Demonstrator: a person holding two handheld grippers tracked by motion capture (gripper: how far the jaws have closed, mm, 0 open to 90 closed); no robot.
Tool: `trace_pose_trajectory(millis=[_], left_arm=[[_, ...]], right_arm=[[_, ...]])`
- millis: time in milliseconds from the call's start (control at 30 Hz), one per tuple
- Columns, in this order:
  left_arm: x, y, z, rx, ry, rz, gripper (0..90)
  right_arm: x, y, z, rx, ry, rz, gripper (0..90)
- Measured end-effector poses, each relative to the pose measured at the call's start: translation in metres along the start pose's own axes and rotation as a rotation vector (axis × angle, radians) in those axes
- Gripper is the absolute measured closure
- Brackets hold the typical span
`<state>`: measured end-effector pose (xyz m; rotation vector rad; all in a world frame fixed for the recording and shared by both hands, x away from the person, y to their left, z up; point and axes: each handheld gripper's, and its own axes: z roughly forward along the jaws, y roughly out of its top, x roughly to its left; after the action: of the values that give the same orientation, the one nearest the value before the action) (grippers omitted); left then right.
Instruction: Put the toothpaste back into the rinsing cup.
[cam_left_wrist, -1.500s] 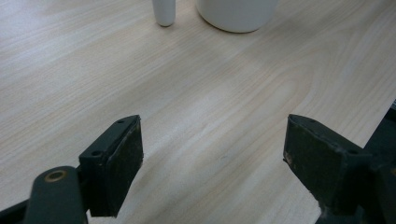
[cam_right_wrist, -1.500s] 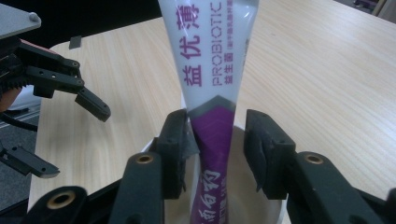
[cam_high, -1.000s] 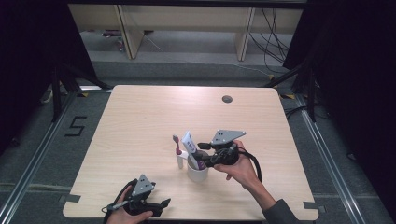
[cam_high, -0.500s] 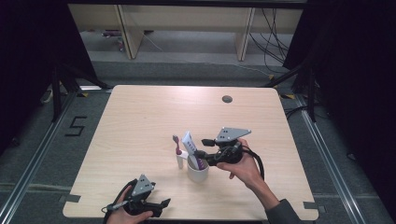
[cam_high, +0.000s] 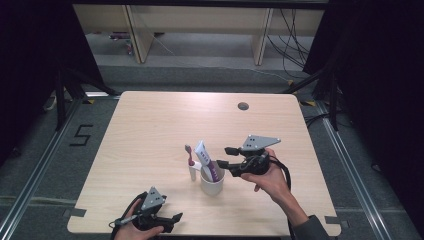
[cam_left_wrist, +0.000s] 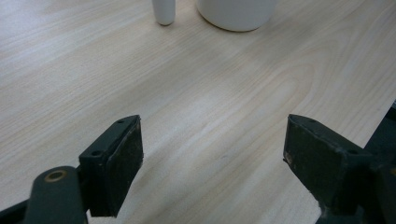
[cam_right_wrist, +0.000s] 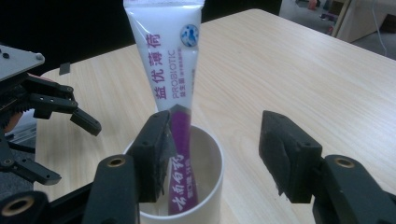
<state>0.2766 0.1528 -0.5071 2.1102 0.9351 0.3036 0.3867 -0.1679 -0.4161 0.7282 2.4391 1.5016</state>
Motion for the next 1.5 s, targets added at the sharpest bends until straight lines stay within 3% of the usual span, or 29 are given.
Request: trace_pose_trajectory(millis=[233,267,300,367,400,433,500,600,733,800,833,867,900,933,1000,1033,1067,1267,1300,1333,1367,1400,1467,1500], left_arm=[[0.0,0.0,0.0,0.001,0.001,0.0,19.4],[0.0,0.0,0.0,0.001,0.001,0.0,19.4],[0.0,0.0,0.0,0.002,0.001,0.001,19.4],[0.0,0.0,0.0,0.001,0.001,0.0,19.4],[0.0,0.0,0.0,0.002,-0.002,0.002,19.4],[0.0,0.0,0.0,0.002,-0.003,0.0,19.4],[0.0,0.0,0.0,0.0,0.001,0.001,19.4],[0.0,0.0,0.0,-0.005,-0.004,-0.002,19.4],[0.0,0.0,-0.001,-0.004,-0.004,0.002,19.4],[0.0,0.0,-0.001,-0.004,-0.004,0.003,19.2],[0.0,0.0,-0.001,-0.004,-0.004,0.002,19.2],[0.0,0.0,-0.001,-0.004,-0.004,0.003,19.2],[0.0,0.0,-0.001,-0.004,-0.004,0.002,19.2],[0.0,0.0,-0.001,-0.004,-0.004,0.002,19.2],[0.0,0.0,-0.001,-0.004,-0.004,0.003,19.2],[0.0,0.0,-0.001,-0.003,-0.003,0.002,19.2],[0.0,0.0,-0.001,-0.003,-0.003,0.002,19.2],[0.001,0.0,-0.001,0.002,0.001,0.002,19.2],[0.001,0.0,-0.001,0.002,0.003,-0.003,19.2],[0.001,0.0,-0.001,-0.001,0.001,-0.004,19.2],[0.001,0.0,-0.001,-0.002,0.004,-0.005,19.2],[0.001,0.0,-0.001,-0.001,0.002,-0.004,19.2],[0.001,0.0,-0.001,-0.001,0.002,-0.004,19.2],[0.001,0.0,0.0,-0.007,0.001,-0.005,19.2]], right_arm=[[-0.007,-0.005,-0.014,-0.008,-0.033,-0.006,42.6],[-0.006,-0.007,-0.016,-0.003,-0.032,0.017,42.5],[-0.009,-0.007,-0.017,-0.009,-0.036,-0.006,42.5],[-0.008,-0.009,-0.021,-0.005,-0.04,0.032,42.3],[-0.011,-0.009,-0.024,-0.005,-0.049,0.009,42.1],[-0.009,-0.011,-0.026,0.006,-0.045,0.05,42.0],[-0.013,-0.012,-0.028,-0.018,-0.059,0.014,41.7],[-0.014,-0.016,-0.033,-0.006,-0.057,0.042,40.8],[-0.018,-0.021,-0.039,0.0,-0.065,0.038,39.7],[-0.019,-0.024,-0.044,-0.004,-0.092,0.037,39.0],[-0.019,-0.025,-0.045,-0.004,-0.073,0.059,38.7],[-0.02,-0.027,-0.047,-0.017,-0.095,0.057,38.0],[-0.019,-0.028,-0.049,-0.007,-0.085,0.082,37.7],[-0.021,-0.029,-0.05,-0.02,-0.1,0.053,37.1],[-0.02,-0.031,-0.054,0.001,-0.094,0.094,36.4],[-0.022,-0.031,-0.056,-0.005,-0.105,0.072,35.9],[-0.021,-0.033,-0.057,-0.006,-0.101,0.098,35.2],[-0.025,-0.042,-0.065,-0.016,-0.135,0.093,32.5],[-0.024,-0.043,-0.066,-0.017,-0.117,0.117,32.2],[-0.023,-0.045,-0.068,-0.006,-0.132,0.135,31.6],[-0.024,-0.047,-0.068,-0.011,-0.116,0.135,31.4],[-0.025,-0.048,-0.069,-0.011,-0.129,0.114,31.3],[-0.024,-0.051,-0.072,0.001,-0.131,0.138,30.7],[-0.025,-0.053,-0.073,-0.005,-0.137,0.126,30.5]])
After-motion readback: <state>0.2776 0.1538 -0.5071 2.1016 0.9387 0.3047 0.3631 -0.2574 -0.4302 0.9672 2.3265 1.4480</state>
